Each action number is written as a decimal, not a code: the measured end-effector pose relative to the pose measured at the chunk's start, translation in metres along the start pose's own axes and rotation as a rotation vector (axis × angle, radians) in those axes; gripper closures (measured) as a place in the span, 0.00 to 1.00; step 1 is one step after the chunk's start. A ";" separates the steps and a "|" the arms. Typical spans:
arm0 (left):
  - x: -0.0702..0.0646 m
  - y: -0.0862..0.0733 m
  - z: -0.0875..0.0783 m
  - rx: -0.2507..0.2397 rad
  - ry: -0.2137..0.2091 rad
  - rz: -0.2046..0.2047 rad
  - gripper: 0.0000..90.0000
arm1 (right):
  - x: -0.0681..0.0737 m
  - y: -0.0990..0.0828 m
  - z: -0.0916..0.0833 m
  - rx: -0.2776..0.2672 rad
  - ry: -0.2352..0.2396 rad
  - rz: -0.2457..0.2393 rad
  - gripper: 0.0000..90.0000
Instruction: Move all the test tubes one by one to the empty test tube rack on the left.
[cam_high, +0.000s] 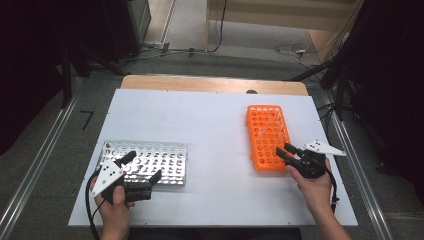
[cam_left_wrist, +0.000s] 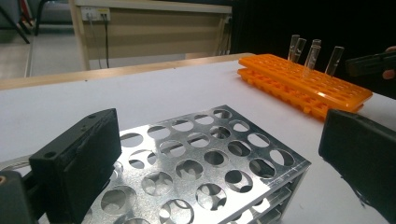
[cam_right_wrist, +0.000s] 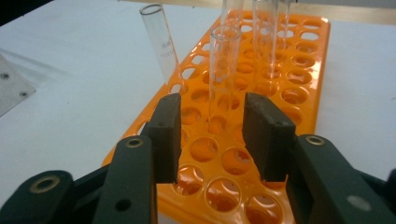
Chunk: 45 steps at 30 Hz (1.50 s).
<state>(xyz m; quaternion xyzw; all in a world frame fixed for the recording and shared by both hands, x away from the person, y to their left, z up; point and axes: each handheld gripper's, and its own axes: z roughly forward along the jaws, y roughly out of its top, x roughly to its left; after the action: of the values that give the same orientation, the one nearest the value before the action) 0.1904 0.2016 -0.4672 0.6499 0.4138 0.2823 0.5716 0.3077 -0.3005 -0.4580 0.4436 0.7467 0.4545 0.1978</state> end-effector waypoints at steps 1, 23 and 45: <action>0.000 0.000 0.000 0.000 0.001 0.000 0.00 | 0.000 0.001 0.005 0.008 -0.002 0.000 0.63; -0.005 0.001 0.003 0.014 -0.008 0.021 0.00 | 0.005 -0.004 0.036 0.009 -0.073 -0.036 0.82; -0.018 0.008 0.010 0.024 -0.082 0.024 0.00 | 0.023 0.021 -0.004 -0.071 0.033 -0.075 0.82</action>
<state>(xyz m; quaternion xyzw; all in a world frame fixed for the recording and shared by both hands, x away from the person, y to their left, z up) 0.1910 0.1809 -0.4597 0.6728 0.3856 0.2571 0.5767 0.3028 -0.2797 -0.4354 0.4004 0.7493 0.4803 0.2181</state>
